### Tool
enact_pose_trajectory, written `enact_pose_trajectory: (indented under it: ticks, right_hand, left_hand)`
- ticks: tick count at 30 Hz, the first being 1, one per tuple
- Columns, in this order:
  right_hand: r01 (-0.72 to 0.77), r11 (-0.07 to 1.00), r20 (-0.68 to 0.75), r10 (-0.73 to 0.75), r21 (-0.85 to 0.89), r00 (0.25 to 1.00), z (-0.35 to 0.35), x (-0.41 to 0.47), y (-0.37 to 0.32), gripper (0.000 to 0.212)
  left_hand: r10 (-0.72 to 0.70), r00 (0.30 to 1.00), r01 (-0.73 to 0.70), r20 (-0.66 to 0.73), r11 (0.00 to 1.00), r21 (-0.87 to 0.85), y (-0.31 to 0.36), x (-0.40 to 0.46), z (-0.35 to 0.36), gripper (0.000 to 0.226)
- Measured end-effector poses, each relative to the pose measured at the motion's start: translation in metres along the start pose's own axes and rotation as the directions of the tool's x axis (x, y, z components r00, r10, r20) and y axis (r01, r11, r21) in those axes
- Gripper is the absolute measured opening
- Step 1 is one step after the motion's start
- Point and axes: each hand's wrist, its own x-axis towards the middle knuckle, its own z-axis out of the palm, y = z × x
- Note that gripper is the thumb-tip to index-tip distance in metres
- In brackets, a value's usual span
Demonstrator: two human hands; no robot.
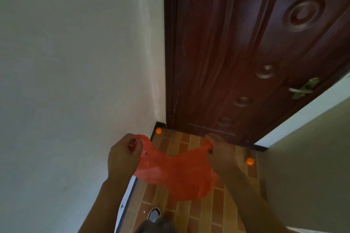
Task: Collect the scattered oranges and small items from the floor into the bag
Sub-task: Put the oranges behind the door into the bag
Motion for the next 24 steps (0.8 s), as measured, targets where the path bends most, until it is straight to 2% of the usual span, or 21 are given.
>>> enact_pose_trajectory:
  ticks: [6, 10, 14, 20, 24]
  right_hand:
    - [-0.082, 0.993, -0.04, 0.079, -0.088, 0.996, 0.005, 0.031, -0.018, 0.07]
    - [-0.11, 0.993, -0.009, 0.109, -0.047, 0.994, 0.024, 0.049, -0.01, 0.074]
    - [-0.123, 0.992, 0.016, 0.124, -0.035, 0.992, 0.045, 0.074, -0.006, 0.072]
    - [-0.136, 0.991, 0.099, 0.135, 0.007, 0.986, 0.097, 0.126, 0.014, 0.071]
    - [-0.135, 0.99, 0.145, 0.13, 0.03, 0.981, 0.128, 0.16, 0.03, 0.07]
  left_hand:
    - [0.06, 0.992, -0.059, 0.11, 0.998, -0.01, -0.019, 0.052, 0.021, 0.005]
    - [0.066, 0.988, -0.063, 0.137, 0.998, -0.026, -0.029, 0.07, 0.036, 0.005]
    - [0.0, 0.984, 0.006, 0.18, 0.999, -0.031, -0.048, 0.086, 0.054, 0.004]
    - [-0.029, 0.976, 0.019, 0.216, 0.999, 0.045, -0.083, 0.11, 0.093, 0.011]
    - [-0.121, 0.96, 0.105, 0.252, 0.992, 0.076, -0.1, 0.127, 0.131, 0.014]
